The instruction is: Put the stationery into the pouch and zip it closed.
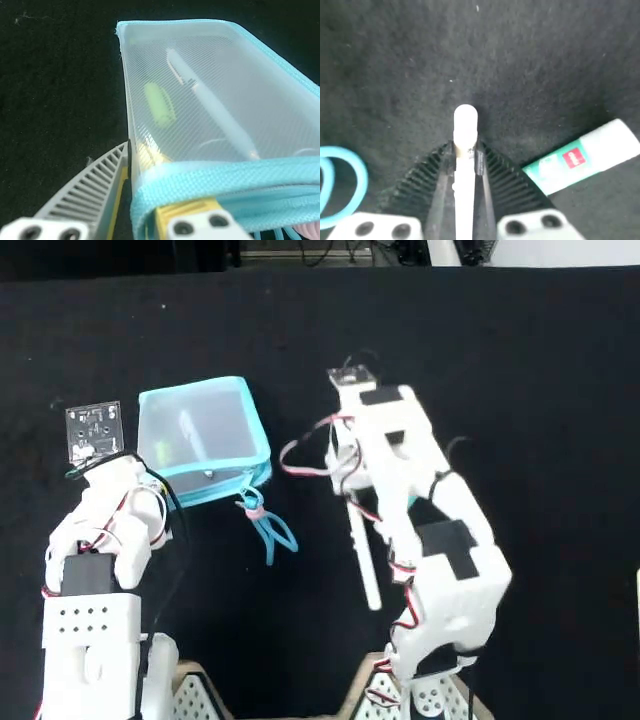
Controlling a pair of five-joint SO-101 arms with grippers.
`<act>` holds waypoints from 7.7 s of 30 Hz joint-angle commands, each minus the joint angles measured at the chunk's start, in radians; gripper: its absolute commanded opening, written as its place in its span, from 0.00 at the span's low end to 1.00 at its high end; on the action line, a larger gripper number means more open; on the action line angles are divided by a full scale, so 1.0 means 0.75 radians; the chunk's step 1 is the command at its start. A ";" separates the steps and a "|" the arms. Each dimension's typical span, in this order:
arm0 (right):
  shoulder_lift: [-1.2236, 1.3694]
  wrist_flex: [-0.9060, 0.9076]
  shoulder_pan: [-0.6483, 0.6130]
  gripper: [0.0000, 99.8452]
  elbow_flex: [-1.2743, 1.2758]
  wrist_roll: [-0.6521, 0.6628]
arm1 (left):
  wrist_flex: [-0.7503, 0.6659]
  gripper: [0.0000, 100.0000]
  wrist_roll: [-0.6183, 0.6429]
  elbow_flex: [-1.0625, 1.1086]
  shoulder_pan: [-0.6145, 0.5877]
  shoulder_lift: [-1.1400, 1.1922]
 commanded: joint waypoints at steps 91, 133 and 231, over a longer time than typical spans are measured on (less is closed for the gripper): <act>-2.749 -1.982 -0.902 0.01 1.871 0.438 | -0.063 0.03 -0.014 0.013 -0.013 0.012; -2.732 -1.991 -0.919 0.01 1.785 0.309 | -0.063 0.03 -0.008 0.001 -0.001 0.012; -2.540 -1.127 -0.784 0.01 1.644 0.137 | -0.053 0.03 -0.014 -0.015 -0.013 0.012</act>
